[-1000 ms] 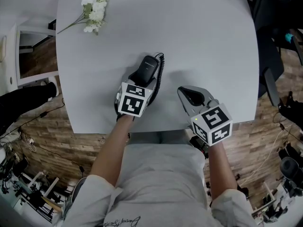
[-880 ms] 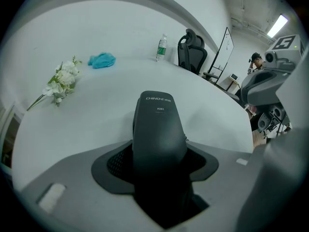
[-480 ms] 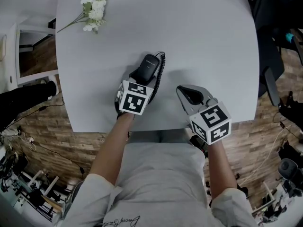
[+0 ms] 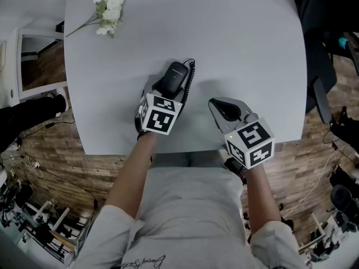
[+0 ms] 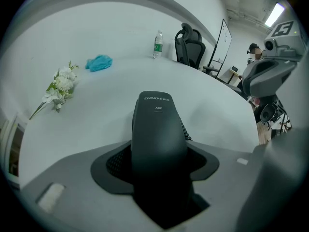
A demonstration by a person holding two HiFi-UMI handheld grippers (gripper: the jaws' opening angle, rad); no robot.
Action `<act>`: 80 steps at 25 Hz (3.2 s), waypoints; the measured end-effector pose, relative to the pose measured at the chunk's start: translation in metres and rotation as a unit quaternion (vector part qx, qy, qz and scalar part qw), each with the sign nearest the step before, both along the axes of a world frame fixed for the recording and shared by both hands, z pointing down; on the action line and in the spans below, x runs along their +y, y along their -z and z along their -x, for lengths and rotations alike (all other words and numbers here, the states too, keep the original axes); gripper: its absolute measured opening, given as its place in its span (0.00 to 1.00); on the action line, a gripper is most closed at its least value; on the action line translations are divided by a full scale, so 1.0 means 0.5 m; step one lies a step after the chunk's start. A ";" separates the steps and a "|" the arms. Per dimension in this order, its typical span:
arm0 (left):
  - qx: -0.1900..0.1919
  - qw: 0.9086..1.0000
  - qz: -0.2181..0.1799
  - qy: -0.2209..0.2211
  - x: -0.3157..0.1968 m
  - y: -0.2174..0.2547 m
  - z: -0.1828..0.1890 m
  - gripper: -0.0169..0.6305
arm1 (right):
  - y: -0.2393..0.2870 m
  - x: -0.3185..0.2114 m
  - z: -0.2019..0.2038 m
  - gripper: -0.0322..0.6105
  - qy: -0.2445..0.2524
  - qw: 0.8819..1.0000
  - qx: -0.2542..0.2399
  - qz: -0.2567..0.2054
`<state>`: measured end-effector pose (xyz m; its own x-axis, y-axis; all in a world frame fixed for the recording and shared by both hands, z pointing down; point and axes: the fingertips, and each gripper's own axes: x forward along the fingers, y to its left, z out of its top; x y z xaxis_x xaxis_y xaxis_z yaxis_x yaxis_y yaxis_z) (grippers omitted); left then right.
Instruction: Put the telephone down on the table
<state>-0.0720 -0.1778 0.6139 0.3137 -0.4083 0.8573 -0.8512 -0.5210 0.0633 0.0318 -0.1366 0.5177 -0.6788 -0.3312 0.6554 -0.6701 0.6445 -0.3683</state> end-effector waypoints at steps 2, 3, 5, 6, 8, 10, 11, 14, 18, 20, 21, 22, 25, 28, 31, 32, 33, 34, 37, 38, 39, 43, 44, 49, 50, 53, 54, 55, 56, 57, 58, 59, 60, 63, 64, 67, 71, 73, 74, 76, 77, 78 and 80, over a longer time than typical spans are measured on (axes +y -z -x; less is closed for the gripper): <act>-0.001 1.000 0.001 -0.002 0.000 -0.001 0.000 0.50 | -0.001 0.000 -0.001 0.06 0.000 1.000 -0.001 0.000; -0.001 1.000 0.001 -0.003 0.001 -0.002 -0.001 0.50 | -0.001 0.000 -0.001 0.06 0.001 1.000 -0.001 0.001; -0.001 1.000 -0.001 -0.005 0.002 -0.003 -0.002 0.50 | -0.002 0.001 -0.002 0.06 0.002 1.000 -0.002 0.002; -0.002 1.000 -0.001 -0.006 0.002 -0.002 -0.002 0.50 | -0.002 0.002 -0.001 0.06 0.003 1.000 -0.002 0.002; -0.004 1.000 -0.002 -0.007 0.003 -0.001 -0.003 0.50 | 0.001 0.003 -0.001 0.06 0.005 1.000 -0.002 0.001; -0.005 1.000 -0.004 -0.007 0.002 0.001 -0.002 0.51 | 0.002 0.004 -0.002 0.06 0.005 1.000 -0.003 0.001; -0.006 1.000 -0.005 -0.008 0.001 0.002 -0.002 0.53 | 0.002 0.004 -0.003 0.06 0.005 1.000 -0.003 0.001; -0.007 1.000 -0.005 -0.008 0.001 0.000 -0.001 0.55 | 0.002 0.005 -0.004 0.06 0.005 1.000 -0.003 0.000; -0.005 1.000 -0.005 -0.007 0.002 0.000 0.001 0.57 | 0.000 0.006 -0.002 0.06 0.005 1.000 -0.004 -0.001; -0.004 1.000 -0.003 -0.006 0.004 0.001 0.001 0.57 | 0.001 0.007 -0.002 0.06 0.006 1.000 -0.004 -0.001; -0.002 1.000 -0.002 -0.005 0.004 0.002 0.001 0.58 | 0.001 0.007 -0.002 0.06 0.006 1.000 -0.004 -0.001; -0.002 1.000 -0.002 -0.003 0.005 0.004 0.002 0.58 | 0.002 0.008 -0.002 0.06 0.007 1.000 -0.004 -0.001; -0.005 1.000 -0.006 -0.001 0.004 0.007 0.005 0.58 | 0.002 0.009 -0.001 0.06 0.008 1.000 -0.003 -0.001; -0.006 1.000 -0.010 0.001 0.003 0.012 0.005 0.58 | 0.000 0.009 -0.001 0.06 0.008 1.000 0.000 -0.003; -0.005 1.000 -0.015 0.003 0.004 0.019 0.006 0.59 | 0.002 0.011 -0.003 0.06 0.009 1.000 0.002 -0.004; -0.005 1.000 -0.016 0.003 0.005 0.021 0.008 0.59 | 0.003 0.012 -0.003 0.06 0.009 1.000 0.002 -0.005; -0.006 1.000 -0.017 0.004 0.006 0.023 0.010 0.59 | 0.003 0.013 -0.002 0.06 0.010 1.000 0.003 -0.006; -0.005 1.000 -0.019 0.004 0.007 0.026 0.011 0.59 | 0.003 0.014 -0.001 0.06 0.010 1.000 0.004 -0.006; -0.002 1.000 -0.023 0.005 0.009 0.038 0.014 0.58 | -0.004 0.018 0.000 0.06 0.010 1.000 0.010 -0.004; -0.002 1.000 -0.025 0.004 0.010 0.042 0.014 0.58 | -0.006 0.020 -0.001 0.06 0.010 1.000 0.011 -0.003; -0.001 1.000 -0.026 0.003 0.012 0.047 0.014 0.57 | -0.006 0.021 -0.003 0.06 0.009 1.000 0.012 -0.003; 0.001 0.999 -0.037 0.009 0.017 0.073 0.018 0.55 | 0.003 0.026 -0.007 0.06 0.009 1.000 0.015 -0.009; 0.003 0.999 -0.039 0.012 0.019 0.077 0.018 0.53 | 0.007 0.028 -0.008 0.06 0.009 1.000 0.016 -0.011; 0.015 0.999 -0.049 0.019 0.035 0.106 0.020 0.45 | 0.031 0.033 -0.008 0.06 0.009 1.000 0.018 -0.023; 0.016 0.998 -0.052 0.019 0.038 0.113 0.020 0.43 | 0.036 0.034 -0.010 0.06 0.009 0.999 0.018 -0.026; 0.022 0.997 -0.067 0.020 0.049 0.140 0.021 0.30 | 0.053 0.038 -0.018 0.06 0.004 0.999 0.020 -0.034; 0.026 0.997 -0.072 0.024 0.053 0.151 0.023 0.27 | 0.059 0.039 -0.019 0.06 0.002 0.999 0.020 -0.036; 0.030 0.996 -0.079 0.027 0.057 0.164 0.026 0.22 | 0.065 0.041 -0.019 0.06 0.002 0.999 0.020 -0.039; 0.034 0.995 -0.085 0.032 0.060 0.179 0.029 0.19 | 0.072 0.042 -0.020 0.06 0.002 0.999 0.020 -0.042; 0.039 0.994 -0.092 0.036 0.063 0.195 0.031 0.16 | 0.078 0.044 -0.021 0.06 0.002 0.999 0.020 -0.045; 0.044 0.993 -0.098 0.040 0.066 0.210 0.032 0.10 | 0.083 0.046 -0.021 0.06 0.003 0.999 0.020 -0.048; 0.049 0.993 -0.103 0.044 0.069 0.223 0.032 0.07 | 0.088 0.047 -0.022 0.06 0.004 0.999 0.021 -0.050; 0.054 0.992 -0.107 0.046 0.072 0.236 0.032 0.06 | 0.093 0.047 -0.022 0.06 0.005 0.998 0.021 -0.053; 0.070 0.990 -0.112 0.049 0.082 0.260 0.029 0.05 | 0.107 0.042 -0.021 0.06 0.008 0.998 0.020 -0.064; 0.075 0.990 -0.111 0.049 0.085 0.264 0.029 0.05 | 0.111 0.040 -0.020 0.06 0.008 0.998 0.020 -0.067; 0.084 0.989 -0.107 0.053 0.102 0.274 0.030 0.05 | 0.118 0.037 -0.020 0.06 0.010 0.997 0.020 -0.074; 0.089 0.988 -0.106 0.062 0.125 0.288 0.041 0.05 | 0.127 0.037 -0.023 0.06 0.009 0.997 0.017 -0.077; 0.093 0.988 -0.105 0.072 0.132 0.292 0.051 0.05 | 0.135 0.037 -0.025 0.06 0.008 0.997 0.015 -0.079; 0.095 0.987 -0.103 0.075 0.137 0.293 0.053 0.05 | 0.139 0.038 -0.027 0.06 0.009 0.997 0.015 -0.080; 0.099 0.987 -0.103 0.078 0.145 0.300 0.056 0.05 | 0.146 0.042 -0.027 0.06 0.010 0.996 0.016 -0.083; 0.100 0.986 -0.105 0.078 0.148 0.304 0.057 0.05 | 0.150 0.043 -0.026 0.06 0.011 0.996 0.016 -0.085; 0.101 0.986 -0.107 0.078 0.151 0.310 0.057 0.05 | 0.153 0.044 -0.024 0.06 0.011 0.996 0.015 -0.087; 0.103 0.985 -0.112 0.077 0.157 0.318 0.058 0.05 | 0.161 0.046 -0.018 0.06 0.013 0.996 0.013 -0.091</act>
